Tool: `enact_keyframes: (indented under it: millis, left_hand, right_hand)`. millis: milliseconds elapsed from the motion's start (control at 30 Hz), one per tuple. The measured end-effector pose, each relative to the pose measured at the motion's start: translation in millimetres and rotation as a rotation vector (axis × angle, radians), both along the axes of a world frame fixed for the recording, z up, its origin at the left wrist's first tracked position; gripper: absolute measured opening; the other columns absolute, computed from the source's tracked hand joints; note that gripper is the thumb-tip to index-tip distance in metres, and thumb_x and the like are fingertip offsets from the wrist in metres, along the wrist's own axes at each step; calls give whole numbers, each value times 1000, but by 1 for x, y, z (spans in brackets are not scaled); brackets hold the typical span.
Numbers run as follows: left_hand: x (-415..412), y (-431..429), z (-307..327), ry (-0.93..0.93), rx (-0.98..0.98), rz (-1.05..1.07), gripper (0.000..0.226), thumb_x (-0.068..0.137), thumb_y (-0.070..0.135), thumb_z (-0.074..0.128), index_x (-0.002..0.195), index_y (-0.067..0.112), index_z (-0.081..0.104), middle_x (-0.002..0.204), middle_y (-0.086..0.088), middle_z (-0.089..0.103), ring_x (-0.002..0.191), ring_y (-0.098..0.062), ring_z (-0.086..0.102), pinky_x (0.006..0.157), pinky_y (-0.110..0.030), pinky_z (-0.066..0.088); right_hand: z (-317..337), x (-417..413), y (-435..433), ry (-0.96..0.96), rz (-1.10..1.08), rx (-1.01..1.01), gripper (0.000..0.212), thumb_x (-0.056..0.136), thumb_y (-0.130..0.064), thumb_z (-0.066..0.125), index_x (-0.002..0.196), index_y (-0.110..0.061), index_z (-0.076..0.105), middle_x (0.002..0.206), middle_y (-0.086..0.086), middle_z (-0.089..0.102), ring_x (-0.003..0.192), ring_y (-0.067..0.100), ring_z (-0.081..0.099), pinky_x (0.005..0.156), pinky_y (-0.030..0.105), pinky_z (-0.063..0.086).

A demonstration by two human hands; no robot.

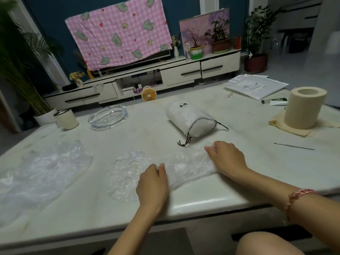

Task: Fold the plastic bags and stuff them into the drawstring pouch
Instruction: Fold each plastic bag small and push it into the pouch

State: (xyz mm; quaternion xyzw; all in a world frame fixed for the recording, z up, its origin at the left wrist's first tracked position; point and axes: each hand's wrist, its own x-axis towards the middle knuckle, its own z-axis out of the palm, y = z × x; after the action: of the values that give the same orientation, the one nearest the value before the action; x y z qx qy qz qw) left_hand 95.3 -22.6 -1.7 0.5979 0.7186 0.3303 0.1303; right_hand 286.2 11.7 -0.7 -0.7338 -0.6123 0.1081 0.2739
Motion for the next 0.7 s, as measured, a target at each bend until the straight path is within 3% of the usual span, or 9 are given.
enact_keyframes:
  millis: [100, 200, 333, 467, 533, 633, 700]
  left_hand:
    - [1, 7, -3, 254, -53, 32, 22, 101, 27, 33, 95, 11, 48, 88, -4, 59, 71, -21, 50, 60, -31, 33]
    - [0, 10, -2, 408, -114, 65, 26, 102, 28, 28, 116, 11, 43, 113, -6, 51, 91, -24, 56, 64, -29, 35]
    - [-3, 13, -5, 577, -130, 90, 34, 102, 35, 27, 117, 12, 46, 119, -6, 46, 107, -23, 47, 73, -29, 38]
    - [-7, 13, -9, 661, -129, 88, 41, 101, 40, 26, 107, 12, 56, 114, -5, 49, 107, -23, 45, 84, -30, 35]
    - [-11, 11, -6, 577, 20, 51, 36, 99, 38, 37, 93, 10, 59, 102, -6, 54, 95, -26, 47, 77, -33, 33]
    - [-16, 8, 9, 275, 360, -47, 27, 89, 30, 61, 74, 10, 53, 78, -3, 49, 74, -24, 45, 63, -31, 29]
    - [-21, 8, 27, 149, 401, -156, 27, 87, 30, 64, 73, 14, 47, 72, 5, 46, 67, -17, 43, 57, -27, 29]
  right_hand:
    - [-3, -5, 6, -219, -7, 15, 31, 99, -38, 38, 98, -11, 52, 106, 12, 63, 100, 33, 58, 70, 33, 36]
    - [-3, 5, 9, -333, -37, 15, 32, 100, -37, 35, 112, -9, 47, 110, 11, 61, 103, 32, 59, 74, 34, 39]
    - [-3, 25, 6, -381, -87, 3, 31, 100, -34, 35, 115, -10, 46, 112, 9, 56, 104, 30, 57, 74, 34, 39]
    - [3, 23, 2, -322, -6, -51, 26, 98, -22, 38, 120, -9, 46, 121, 11, 49, 113, 30, 48, 82, 35, 39]
    - [15, 18, 2, -246, 75, -22, 32, 92, -8, 41, 124, -9, 46, 127, 12, 47, 118, 29, 44, 89, 35, 37]
    - [48, 7, 4, -25, 288, 114, 47, 77, 6, 42, 121, -8, 52, 124, 10, 52, 118, 26, 46, 95, 32, 39]
    - [71, -3, 1, 174, 453, 98, 53, 76, 8, 49, 124, -12, 51, 119, 3, 56, 116, 17, 50, 92, 23, 42]
